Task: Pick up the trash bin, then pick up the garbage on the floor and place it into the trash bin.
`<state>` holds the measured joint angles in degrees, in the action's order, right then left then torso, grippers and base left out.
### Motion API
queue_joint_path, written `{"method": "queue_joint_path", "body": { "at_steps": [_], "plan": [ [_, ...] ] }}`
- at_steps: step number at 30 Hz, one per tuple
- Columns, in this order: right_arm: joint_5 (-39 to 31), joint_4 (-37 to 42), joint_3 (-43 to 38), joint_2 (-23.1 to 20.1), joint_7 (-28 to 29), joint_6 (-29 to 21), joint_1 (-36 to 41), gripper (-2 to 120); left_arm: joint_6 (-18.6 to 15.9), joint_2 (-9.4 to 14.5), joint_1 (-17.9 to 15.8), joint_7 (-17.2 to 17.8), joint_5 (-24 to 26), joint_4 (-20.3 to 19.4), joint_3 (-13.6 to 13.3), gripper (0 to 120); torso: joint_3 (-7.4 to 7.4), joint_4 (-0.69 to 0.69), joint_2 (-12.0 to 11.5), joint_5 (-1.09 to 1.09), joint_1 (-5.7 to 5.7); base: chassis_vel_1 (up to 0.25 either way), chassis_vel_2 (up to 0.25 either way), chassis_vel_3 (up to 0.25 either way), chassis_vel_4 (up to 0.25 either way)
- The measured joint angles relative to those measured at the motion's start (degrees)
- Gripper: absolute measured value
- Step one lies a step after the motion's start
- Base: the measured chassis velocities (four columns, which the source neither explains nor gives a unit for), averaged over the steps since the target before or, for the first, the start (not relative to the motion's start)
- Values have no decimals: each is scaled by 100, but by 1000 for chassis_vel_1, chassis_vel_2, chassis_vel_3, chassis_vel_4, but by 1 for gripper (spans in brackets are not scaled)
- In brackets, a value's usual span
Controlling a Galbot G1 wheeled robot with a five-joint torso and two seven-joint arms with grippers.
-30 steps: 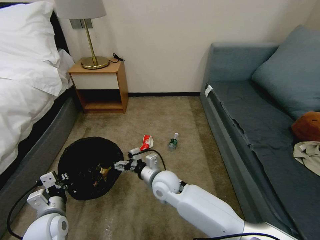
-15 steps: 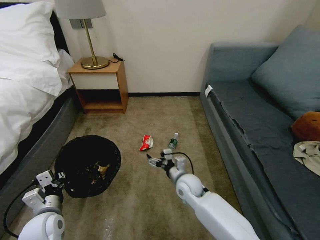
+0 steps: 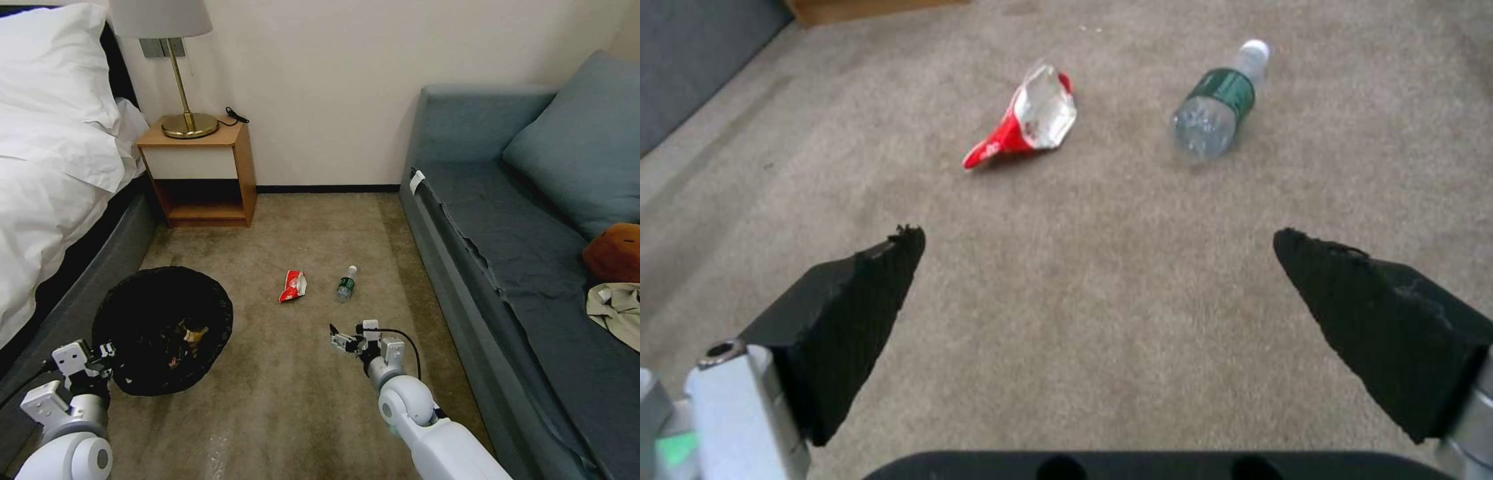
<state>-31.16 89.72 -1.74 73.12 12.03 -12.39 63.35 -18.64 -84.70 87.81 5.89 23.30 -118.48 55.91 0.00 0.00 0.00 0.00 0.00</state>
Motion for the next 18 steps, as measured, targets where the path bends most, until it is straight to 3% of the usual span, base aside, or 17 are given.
{"method": "queue_joint_path", "body": {
  "at_steps": [18],
  "plan": [
    [-15, -376, 179, 145, -58, 163, -299, 100, -28, 39, 6, -1, 46, 128, 87, 2, 0, 0, 0, 0, 0, 0, 0, 0, 0]
  ]
}}
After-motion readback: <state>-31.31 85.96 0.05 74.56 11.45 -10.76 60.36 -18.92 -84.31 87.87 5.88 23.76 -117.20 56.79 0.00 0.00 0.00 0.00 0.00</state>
